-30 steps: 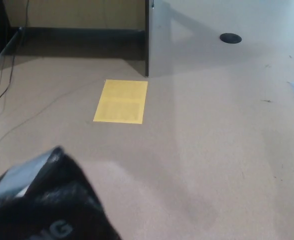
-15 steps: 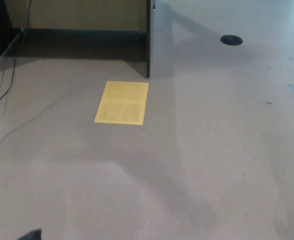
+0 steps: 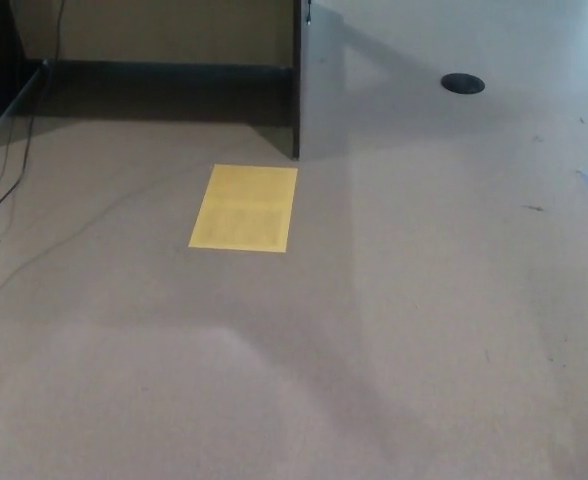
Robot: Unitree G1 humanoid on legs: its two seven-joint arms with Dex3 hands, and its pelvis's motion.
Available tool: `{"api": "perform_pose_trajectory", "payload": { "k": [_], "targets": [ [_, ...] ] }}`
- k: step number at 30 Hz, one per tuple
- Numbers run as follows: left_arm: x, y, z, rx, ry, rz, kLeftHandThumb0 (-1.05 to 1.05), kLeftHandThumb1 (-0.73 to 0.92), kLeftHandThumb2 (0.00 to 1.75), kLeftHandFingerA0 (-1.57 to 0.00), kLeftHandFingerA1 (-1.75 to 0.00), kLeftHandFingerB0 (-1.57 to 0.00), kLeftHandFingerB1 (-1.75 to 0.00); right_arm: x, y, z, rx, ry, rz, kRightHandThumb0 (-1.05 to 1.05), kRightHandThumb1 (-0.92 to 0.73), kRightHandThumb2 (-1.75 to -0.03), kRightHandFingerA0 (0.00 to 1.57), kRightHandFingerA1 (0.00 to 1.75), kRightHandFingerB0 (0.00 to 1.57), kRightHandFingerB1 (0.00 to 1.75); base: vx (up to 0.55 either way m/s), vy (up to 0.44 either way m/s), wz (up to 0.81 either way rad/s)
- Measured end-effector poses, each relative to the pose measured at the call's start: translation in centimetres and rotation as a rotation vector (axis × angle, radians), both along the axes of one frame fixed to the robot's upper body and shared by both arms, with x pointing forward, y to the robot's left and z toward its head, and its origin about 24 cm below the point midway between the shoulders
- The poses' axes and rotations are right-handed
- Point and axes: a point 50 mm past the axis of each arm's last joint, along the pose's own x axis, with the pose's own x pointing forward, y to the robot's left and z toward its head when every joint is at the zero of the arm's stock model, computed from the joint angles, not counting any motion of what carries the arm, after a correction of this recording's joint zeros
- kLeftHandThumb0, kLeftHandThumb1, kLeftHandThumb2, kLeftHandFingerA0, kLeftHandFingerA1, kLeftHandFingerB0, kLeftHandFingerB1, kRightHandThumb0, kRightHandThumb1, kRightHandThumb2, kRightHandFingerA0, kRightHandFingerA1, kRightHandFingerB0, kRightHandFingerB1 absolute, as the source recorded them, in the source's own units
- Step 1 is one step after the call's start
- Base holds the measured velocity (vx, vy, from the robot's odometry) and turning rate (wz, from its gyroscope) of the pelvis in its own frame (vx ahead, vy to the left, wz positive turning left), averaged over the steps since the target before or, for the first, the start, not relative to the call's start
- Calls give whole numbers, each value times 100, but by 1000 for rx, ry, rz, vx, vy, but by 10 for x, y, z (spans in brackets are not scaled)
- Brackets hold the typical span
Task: A person is holding a plastic bag and the robot extends its left hand to grab the bag by hooking its thumb into the holes at the top and brings its hand down by its side. Then it extends its arm again to hand the plastic bag back to the person.
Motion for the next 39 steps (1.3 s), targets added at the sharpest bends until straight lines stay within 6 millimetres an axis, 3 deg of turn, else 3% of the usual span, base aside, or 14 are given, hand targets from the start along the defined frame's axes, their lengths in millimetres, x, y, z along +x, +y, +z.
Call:
{"api": "perform_pose_trajectory", "payload": {
  "k": [7, 10, 16, 17, 21, 22, 23, 31, 32, 33, 34, 35, 37, 39],
  "targets": [
    [19, -2, 9, -5, -85, -40, -24, 82, 74, -82, -170, -70, -141, -1, -1, 0, -1, 4, -4, -44, -58, -83, 64, 60, 45, 50, 0, 0, 0],
    [42, -7, 22, -42, -196, -85, -22, 77, 80, -99, -175, -64, -147, -1, -1, 0, -1, 3, -4, -38, -68, -61, 70, 51, 51, 38, 0, 0, 0],
    [101, -28, 70, -112, -463, -246, -11, 66, 91, -84, -175, -71, -148, 2, 0, 1, -1, -4, -3, -38, -69, -61, 72, 55, 50, 37, 0, 0, 0],
    [106, -31, 76, -119, -489, -268, -13, 70, 83, -83, -171, -73, -141, 2, 0, 1, -1, -4, -3, -44, -58, -83, 66, 62, 44, 50, 0, 0, 0],
    [132, -53, 108, -140, -606, -391, -10, 69, 83, -84, -171, -74, -136, 3, 0, 1, -1, -6, -2, -39, -68, -61, 72, 54, 50, 37, 0, 0, 0],
    [138, -59, 116, -141, -632, -421, -10, 68, 86, -84, -169, -73, -133, 4, 0, 2, -1, -8, -2, -44, -58, -83, 64, 60, 45, 50, 0, 0, 0],
    [142, -63, 123, -141, -651, -444, -11, 71, 81, -85, -170, -74, -135, 4, 0, 2, -1, -9, -1, -38, -68, -61, 71, 52, 50, 37, 0, 0, 0],
    [195, -105, 211, -84, -861, -639, -15, 78, 71, -80, -175, -62, -147, 16, 1, 8, 2, -45, 0, -39, -68, -61, 73, 55, 50, 38, 0, 0, 0],
    [200, -109, 221, -77, -881, -653, -15, 79, 68, -81, -175, -63, -147, 18, 1, 8, 2, -49, -2, -44, -58, -85, 68, 67, 43, 50, 0, 0, 0],
    [206, -115, 233, -72, -904, -668, -14, 76, 70, -82, -172, -69, -134, 19, 1, 9, 3, -54, -3, -38, -68, -61, 71, 53, 49, 38, 0, 0, 0],
    [210, -119, 241, -69, -919, -679, -24, 73, 62, -86, -173, -86, -89, 20, 1, 10, 4, -58, -4, -44, -58, -83, 66, 62, 44, 50, 0, 0, 0],
    [216, -126, 254, -64, -942, -697, -24, 73, 62, -86, -173, -86, -89, 22, 1, 11, 5, -64, -6, -44, -58, -83, 66, 62, 44, 50, 0, 0, 0],
    [224, -139, 276, -60, -980, -727, -14, 78, 66, -83, -170, -67, -139, 25, 0, 13, 7, -76, -9, -39, -69, -61, 70, 53, 49, 37, 0, 0, 0],
    [231, -151, 293, -65, -1008, -752, -17, 79, 64, -82, -172, -65, -145, 28, 0, 15, 7, -86, -11, -38, -68, -61, 72, 61, 50, 38, 0, 0, 0]
  ]
}}
